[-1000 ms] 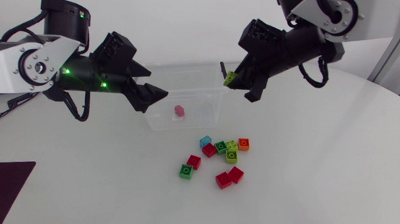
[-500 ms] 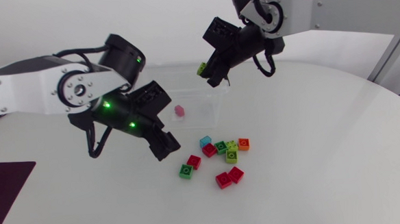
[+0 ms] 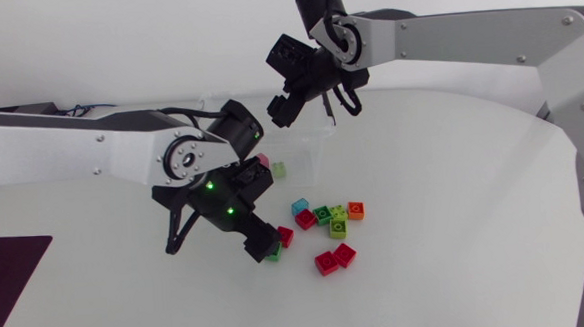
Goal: Pick up the duplo bricks and place them in the container
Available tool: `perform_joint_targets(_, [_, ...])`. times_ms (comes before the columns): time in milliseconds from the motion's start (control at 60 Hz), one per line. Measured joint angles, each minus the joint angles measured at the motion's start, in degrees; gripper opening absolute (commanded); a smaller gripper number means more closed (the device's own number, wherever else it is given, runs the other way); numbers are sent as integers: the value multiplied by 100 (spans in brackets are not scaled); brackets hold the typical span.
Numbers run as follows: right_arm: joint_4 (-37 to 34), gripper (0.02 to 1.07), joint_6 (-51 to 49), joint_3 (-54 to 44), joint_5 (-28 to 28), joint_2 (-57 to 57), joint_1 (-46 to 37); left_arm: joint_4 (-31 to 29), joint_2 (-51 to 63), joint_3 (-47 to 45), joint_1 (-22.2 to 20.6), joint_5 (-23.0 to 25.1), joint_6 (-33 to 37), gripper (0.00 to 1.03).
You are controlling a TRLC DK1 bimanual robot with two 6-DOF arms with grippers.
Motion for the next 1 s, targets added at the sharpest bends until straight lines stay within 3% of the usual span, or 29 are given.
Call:
perform_joint_targets(300, [1014, 103, 199, -1867, 164, -1884, -90, 7, 866, 144, -219, -177, -468, 90])
perform_joint_targets(683, [1340, 103, 197, -4041, 144, -3746, -728, 68, 1346, 577, -284, -190, -835, 85])
perform_joint_targets(883, [1473, 103, -4, -5134, -184, -4411, -1139, 181, 1486, 586, -293, -293, -957, 47])
perform_joint_targets(1000, [1429, 103, -234, -5576, -525, -4570, -1388, 264, 1561, 588, -374, -369, -975, 42])
